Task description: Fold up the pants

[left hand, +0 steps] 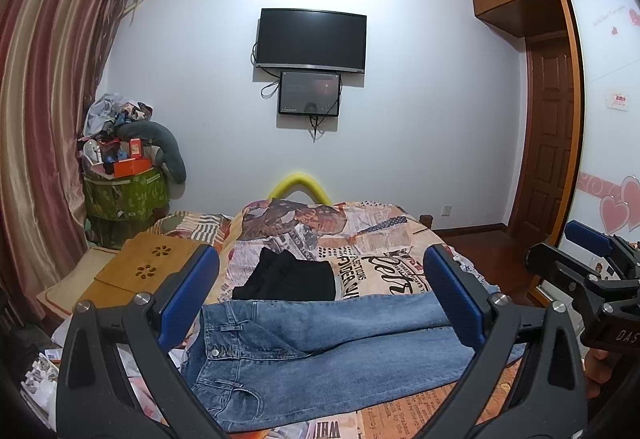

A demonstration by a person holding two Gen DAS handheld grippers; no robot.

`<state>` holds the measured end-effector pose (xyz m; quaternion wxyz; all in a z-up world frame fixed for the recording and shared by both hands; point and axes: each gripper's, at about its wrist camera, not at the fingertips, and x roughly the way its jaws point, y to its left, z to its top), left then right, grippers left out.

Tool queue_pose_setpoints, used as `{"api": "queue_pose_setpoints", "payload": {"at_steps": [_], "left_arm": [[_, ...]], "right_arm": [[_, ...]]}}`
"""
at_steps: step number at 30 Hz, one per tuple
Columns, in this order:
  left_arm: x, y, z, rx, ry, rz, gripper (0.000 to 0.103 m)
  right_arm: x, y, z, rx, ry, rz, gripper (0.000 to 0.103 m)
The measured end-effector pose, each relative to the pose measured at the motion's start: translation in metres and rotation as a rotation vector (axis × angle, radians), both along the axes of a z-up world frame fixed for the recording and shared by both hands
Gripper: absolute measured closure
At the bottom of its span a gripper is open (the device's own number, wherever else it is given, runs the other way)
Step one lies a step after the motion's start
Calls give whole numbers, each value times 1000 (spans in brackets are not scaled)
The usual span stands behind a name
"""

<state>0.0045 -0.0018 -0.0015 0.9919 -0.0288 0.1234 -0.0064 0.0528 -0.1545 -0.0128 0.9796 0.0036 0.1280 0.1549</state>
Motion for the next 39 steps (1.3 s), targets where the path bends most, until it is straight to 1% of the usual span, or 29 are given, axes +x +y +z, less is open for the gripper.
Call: {"api": "queue_pose_setpoints", "payload": {"at_steps": [5, 9, 12, 17, 22, 24, 27, 32, 35, 39], "left_arm": [[16, 3, -3, 4, 17, 5, 0], [37, 6, -7, 18, 29, 17, 0], [58, 9, -13, 35, 49, 32, 0], [106, 23, -29, 46, 119, 25, 0], [160, 39, -51, 95, 184, 63, 0], [186, 50, -62, 99, 216, 77, 0], [213, 65, -78, 87, 249, 72, 0], [269, 98, -115, 55, 357, 105, 0], [303, 120, -144, 34, 456, 121, 0], [343, 151, -192, 7, 604, 145, 0]], "right_arm": [[12, 0, -4, 0, 18, -5, 1], [25, 0, -11, -8, 35, -17, 1], [42, -2, -17, -23, 53, -30, 0], [77, -7, -30, -46, 98, -34, 1], [115, -14, -44, -60, 159, -28, 1], [131, -17, -52, -63, 190, -22, 1], [159, -23, -65, -63, 243, -19, 1], [209, -36, -93, -44, 358, 6, 1], [236, -42, -113, -46, 420, 23, 1], [269, -45, -139, -76, 486, 55, 1]]}}
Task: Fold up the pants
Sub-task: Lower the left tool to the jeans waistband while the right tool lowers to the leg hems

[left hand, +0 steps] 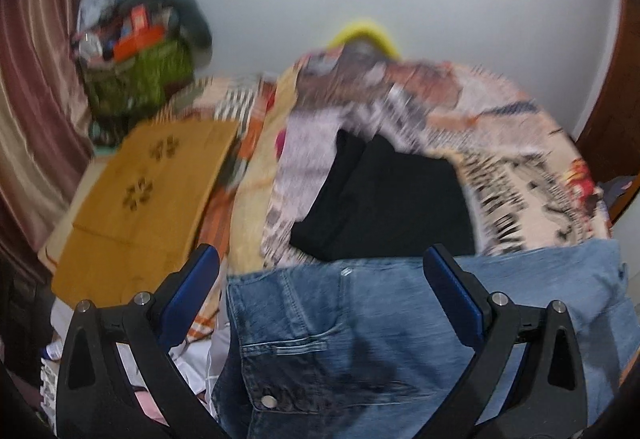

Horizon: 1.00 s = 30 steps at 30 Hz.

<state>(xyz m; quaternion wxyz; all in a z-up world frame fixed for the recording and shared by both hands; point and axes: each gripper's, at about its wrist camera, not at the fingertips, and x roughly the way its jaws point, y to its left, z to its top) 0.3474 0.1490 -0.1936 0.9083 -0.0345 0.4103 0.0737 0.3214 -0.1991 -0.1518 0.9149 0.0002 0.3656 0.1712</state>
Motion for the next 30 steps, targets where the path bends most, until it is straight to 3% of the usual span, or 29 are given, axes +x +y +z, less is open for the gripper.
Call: {"api": "queue_pose_setpoints", "payload": {"at_steps": [9, 12, 13, 15, 18, 20, 22, 23, 25, 27, 30], "left_arm": [[44, 38, -93, -40, 240, 75, 1], [52, 39, -112, -54, 303, 57, 16], [55, 40, -119, -65, 331, 44, 23], [59, 39, -128, -63, 359, 30, 27], [61, 35, -133, -52, 358, 10, 33], [61, 37, -136, -67, 355, 8, 35], [61, 37, -137, -74, 350, 4, 40], [60, 38, -136, -79, 348, 4, 42], [59, 38, -133, -93, 343, 4, 53], [55, 38, -130, -52, 346, 33, 74], [49, 45, -127, -105, 341, 22, 76]], "right_arm": [[67, 9, -64, -74, 149, 86, 3], [82, 15, -81, -102, 191, 131, 6], [87, 18, -86, -116, 204, 145, 10], [94, 23, -94, -139, 230, 173, 14], [102, 31, -110, -180, 271, 225, 22], [103, 36, -118, -186, 290, 257, 35], [105, 37, -118, -167, 293, 271, 35], [106, 37, -118, -159, 296, 273, 41], [104, 37, -118, -129, 313, 294, 55], [102, 38, -118, -115, 326, 302, 66], [96, 43, -119, -125, 327, 312, 76]]}}
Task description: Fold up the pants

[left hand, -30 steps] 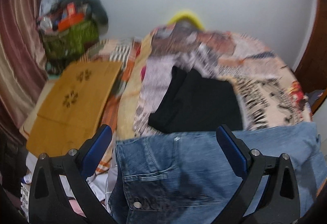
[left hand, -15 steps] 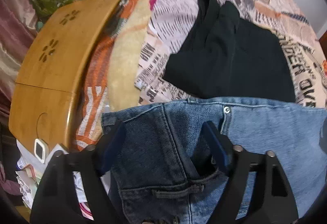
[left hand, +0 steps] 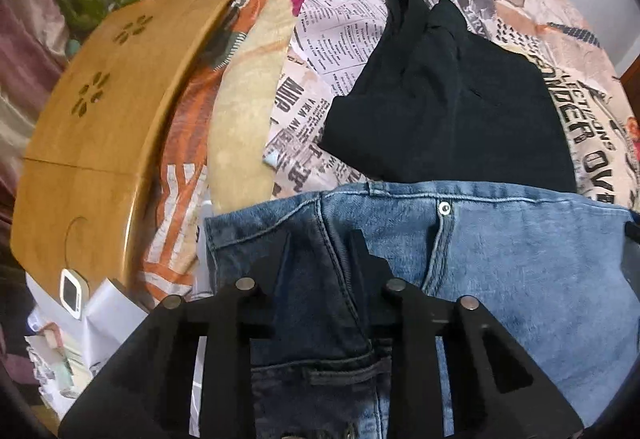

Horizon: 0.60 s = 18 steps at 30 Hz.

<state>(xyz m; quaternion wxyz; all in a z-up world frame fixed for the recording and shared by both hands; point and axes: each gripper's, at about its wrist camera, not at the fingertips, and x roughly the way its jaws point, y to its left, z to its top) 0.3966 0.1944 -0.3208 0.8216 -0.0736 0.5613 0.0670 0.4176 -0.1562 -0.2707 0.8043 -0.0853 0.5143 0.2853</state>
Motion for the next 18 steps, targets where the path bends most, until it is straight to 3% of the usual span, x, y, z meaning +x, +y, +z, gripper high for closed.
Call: {"api": "queue_pose_setpoints", "payload": {"at_steps": [5, 7, 8, 13, 18], "left_arm": [[-3, -4, 1, 15, 5, 7, 81], [-4, -7, 8, 15, -12, 24, 92], [-4, -10, 13, 28, -23, 32, 93], [-6, -34, 46, 140, -108, -17, 95], [-19, -32, 95, 87, -219, 19, 96]], "right_arm": [[-14, 6, -6, -40, -31, -8, 89], [-21, 10, -5, -74, -62, -10, 93], [-24, 12, -3, -85, -78, -8, 94], [-22, 4, 17, -56, -143, -57, 97], [-24, -8, 58, -3, -242, -120, 98]]}}
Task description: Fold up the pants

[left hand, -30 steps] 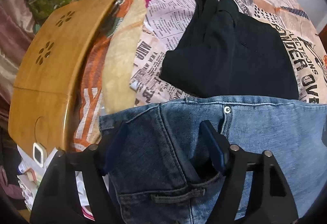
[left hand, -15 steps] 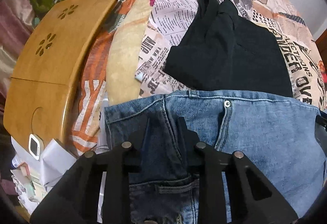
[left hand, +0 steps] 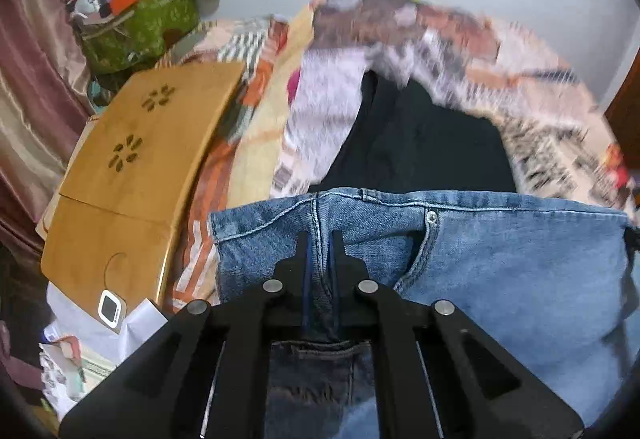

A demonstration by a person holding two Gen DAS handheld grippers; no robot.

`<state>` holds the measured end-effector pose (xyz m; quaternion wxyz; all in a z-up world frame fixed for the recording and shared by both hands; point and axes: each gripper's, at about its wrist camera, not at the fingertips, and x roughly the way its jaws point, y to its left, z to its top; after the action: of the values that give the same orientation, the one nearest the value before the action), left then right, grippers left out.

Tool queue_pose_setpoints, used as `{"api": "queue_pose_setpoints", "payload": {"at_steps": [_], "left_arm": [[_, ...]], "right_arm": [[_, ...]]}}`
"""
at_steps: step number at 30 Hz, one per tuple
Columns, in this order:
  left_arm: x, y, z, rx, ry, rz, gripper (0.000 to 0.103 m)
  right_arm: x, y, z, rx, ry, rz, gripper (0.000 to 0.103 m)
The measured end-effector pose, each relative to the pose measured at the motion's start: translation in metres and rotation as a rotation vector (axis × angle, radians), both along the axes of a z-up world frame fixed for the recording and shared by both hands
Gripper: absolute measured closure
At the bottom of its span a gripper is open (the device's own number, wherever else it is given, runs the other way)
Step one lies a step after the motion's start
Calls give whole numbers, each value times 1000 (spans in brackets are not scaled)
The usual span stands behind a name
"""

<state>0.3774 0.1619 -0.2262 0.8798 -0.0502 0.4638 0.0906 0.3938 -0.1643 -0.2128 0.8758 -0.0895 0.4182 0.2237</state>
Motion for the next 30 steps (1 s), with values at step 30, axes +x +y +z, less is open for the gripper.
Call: {"api": "queue_pose_setpoints", "payload": {"at_steps": [30], "left_arm": [[-201, 7, 18, -14, -41, 2, 101]], "right_arm": [[-195, 0, 7, 70, 78, 17, 98]]}}
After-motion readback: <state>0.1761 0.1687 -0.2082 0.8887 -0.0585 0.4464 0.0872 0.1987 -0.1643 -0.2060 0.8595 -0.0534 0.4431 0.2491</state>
